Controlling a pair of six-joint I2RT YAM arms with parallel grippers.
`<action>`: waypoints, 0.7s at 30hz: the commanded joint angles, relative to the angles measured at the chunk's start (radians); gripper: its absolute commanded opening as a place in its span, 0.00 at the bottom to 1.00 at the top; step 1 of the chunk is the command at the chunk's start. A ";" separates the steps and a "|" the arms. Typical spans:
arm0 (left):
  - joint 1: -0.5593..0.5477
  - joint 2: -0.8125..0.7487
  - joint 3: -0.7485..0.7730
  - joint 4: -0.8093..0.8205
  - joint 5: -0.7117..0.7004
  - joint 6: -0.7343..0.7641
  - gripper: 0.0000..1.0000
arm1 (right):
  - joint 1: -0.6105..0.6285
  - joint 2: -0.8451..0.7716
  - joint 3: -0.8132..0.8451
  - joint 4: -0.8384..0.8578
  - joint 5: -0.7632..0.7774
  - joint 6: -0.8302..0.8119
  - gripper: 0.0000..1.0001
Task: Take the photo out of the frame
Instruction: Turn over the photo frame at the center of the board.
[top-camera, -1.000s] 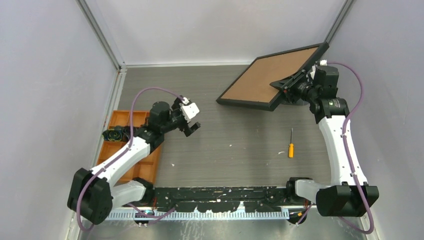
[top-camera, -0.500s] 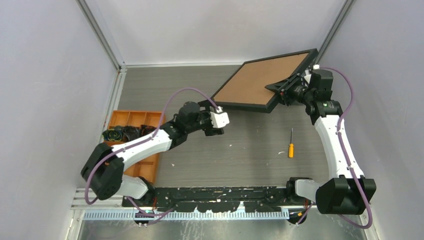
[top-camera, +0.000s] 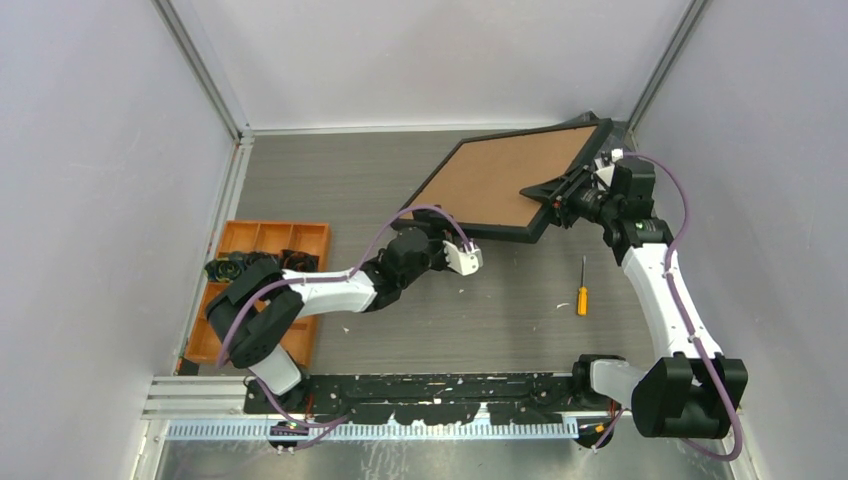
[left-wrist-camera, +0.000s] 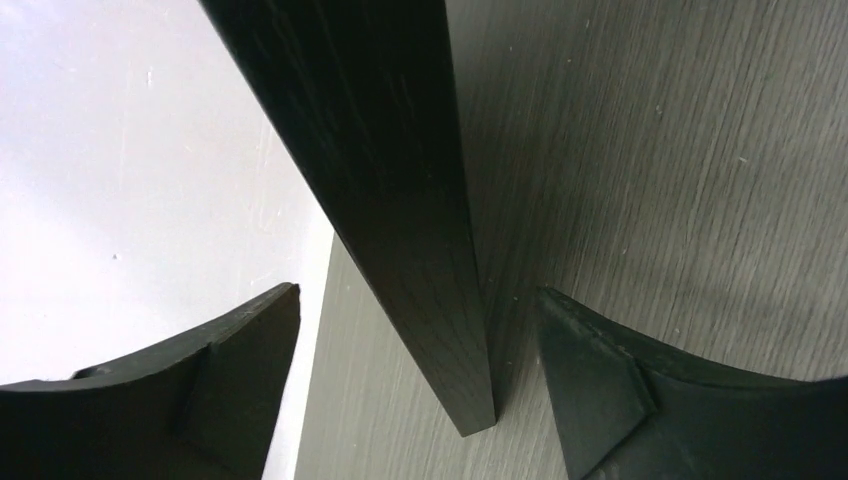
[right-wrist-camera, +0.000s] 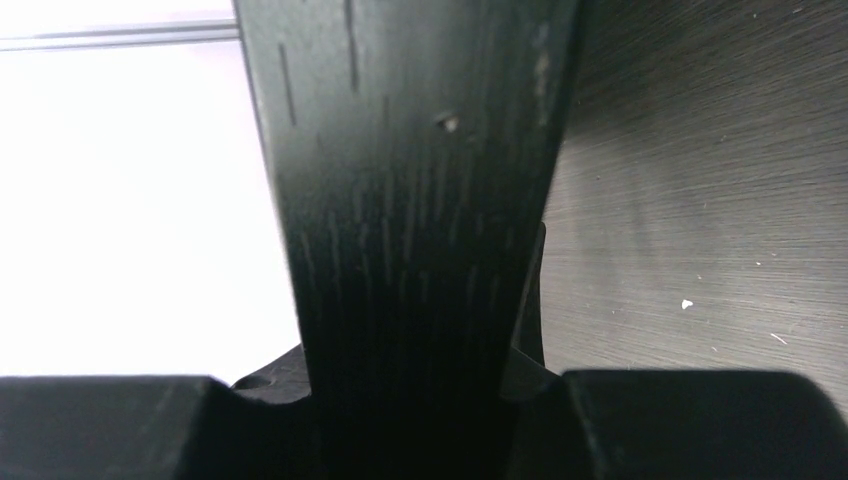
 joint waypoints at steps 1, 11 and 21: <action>-0.013 0.003 -0.022 0.142 -0.039 0.020 0.81 | 0.001 -0.066 0.025 0.219 -0.090 -0.057 0.01; -0.017 -0.027 -0.064 0.122 -0.015 -0.039 0.67 | 0.000 -0.081 -0.003 0.144 -0.092 -0.157 0.02; -0.017 -0.009 -0.073 0.148 -0.035 -0.067 0.63 | 0.000 -0.099 -0.044 0.040 -0.152 -0.282 0.08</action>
